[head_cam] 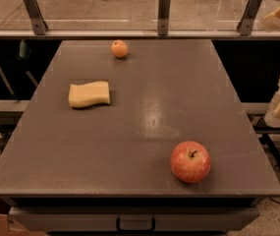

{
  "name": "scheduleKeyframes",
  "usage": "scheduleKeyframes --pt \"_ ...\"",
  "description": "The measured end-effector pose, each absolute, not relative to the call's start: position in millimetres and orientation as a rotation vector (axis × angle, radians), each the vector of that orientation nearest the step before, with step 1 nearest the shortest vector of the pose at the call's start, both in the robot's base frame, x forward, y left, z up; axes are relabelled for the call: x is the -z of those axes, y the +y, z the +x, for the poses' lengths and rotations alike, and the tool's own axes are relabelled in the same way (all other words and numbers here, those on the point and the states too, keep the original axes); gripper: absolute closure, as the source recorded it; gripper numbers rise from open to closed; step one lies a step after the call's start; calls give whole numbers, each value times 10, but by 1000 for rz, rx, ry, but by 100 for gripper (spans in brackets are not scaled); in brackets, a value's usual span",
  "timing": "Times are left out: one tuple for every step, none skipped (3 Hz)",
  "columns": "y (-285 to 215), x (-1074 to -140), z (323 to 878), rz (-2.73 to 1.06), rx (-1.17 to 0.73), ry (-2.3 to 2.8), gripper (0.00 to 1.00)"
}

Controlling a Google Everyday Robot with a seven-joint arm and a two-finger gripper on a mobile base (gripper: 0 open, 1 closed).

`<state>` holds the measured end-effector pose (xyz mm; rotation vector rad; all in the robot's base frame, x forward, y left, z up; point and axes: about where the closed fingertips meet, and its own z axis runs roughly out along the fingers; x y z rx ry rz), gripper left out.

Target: Move sponge near orange

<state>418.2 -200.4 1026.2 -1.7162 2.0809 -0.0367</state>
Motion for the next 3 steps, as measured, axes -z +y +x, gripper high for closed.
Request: scheduleKeyframes --pt "-2004 -10262 4182 -1716 37 2081 0" --pt "-1675 -10153 4347 -1749 -33 2003 0" --pt "-971 -9938 4543 -1811 -176 1871 0"
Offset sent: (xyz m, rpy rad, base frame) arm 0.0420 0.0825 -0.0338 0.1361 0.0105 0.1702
